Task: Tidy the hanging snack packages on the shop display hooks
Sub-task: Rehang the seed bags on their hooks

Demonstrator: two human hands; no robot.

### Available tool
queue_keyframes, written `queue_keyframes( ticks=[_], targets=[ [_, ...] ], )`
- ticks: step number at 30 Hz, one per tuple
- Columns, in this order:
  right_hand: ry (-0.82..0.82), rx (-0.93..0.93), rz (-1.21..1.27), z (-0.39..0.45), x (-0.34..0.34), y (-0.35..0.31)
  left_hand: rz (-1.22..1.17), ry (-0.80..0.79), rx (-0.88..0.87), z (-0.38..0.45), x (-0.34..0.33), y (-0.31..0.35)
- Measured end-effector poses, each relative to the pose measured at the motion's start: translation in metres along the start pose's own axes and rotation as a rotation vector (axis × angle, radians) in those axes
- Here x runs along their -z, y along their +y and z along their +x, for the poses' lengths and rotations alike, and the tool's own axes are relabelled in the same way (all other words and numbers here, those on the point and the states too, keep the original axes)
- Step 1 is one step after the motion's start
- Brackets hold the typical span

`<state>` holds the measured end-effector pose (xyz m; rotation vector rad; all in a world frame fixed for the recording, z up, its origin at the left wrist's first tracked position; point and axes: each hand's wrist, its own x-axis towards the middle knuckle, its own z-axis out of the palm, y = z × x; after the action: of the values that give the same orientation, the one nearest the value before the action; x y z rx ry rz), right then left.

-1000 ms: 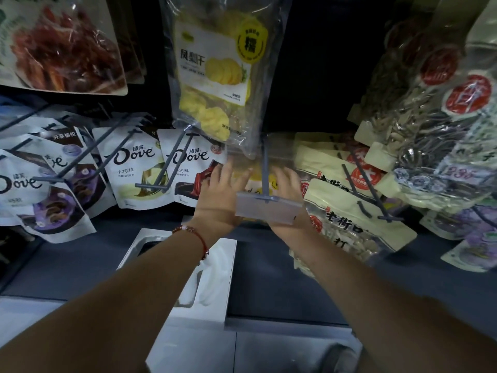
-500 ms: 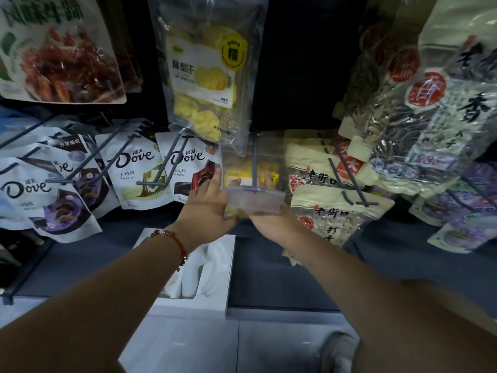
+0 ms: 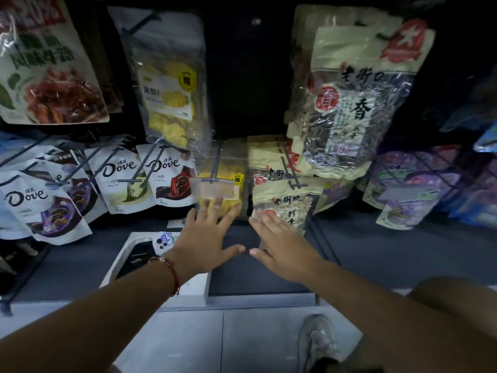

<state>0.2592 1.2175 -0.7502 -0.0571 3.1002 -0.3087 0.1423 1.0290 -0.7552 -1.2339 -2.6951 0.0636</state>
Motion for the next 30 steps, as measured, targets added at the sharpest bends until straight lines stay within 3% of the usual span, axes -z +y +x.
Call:
queue_keyframes(
  ticks=[7,14,20,23,30],
  targets=[
    [0.049,-0.233,-0.046,-0.048,0.010,0.034,0.074,0.001,-0.124,-0.009,0.003,0.058],
    [-0.076,-0.515,0.162,-0.065,0.014,0.070,0.067,-0.005,-0.122,0.014,0.003,0.075],
    [0.246,-0.562,0.578,-0.037,0.002,0.088,0.145,-0.023,-0.068,0.045,0.006,0.079],
    [0.417,-0.574,0.791,-0.018,-0.008,0.084,0.077,-0.027,-0.028,0.052,0.002,0.082],
    [0.520,-0.595,1.256,0.008,0.007,0.093,-0.144,0.101,0.093,0.060,-0.001,0.084]
  ],
)
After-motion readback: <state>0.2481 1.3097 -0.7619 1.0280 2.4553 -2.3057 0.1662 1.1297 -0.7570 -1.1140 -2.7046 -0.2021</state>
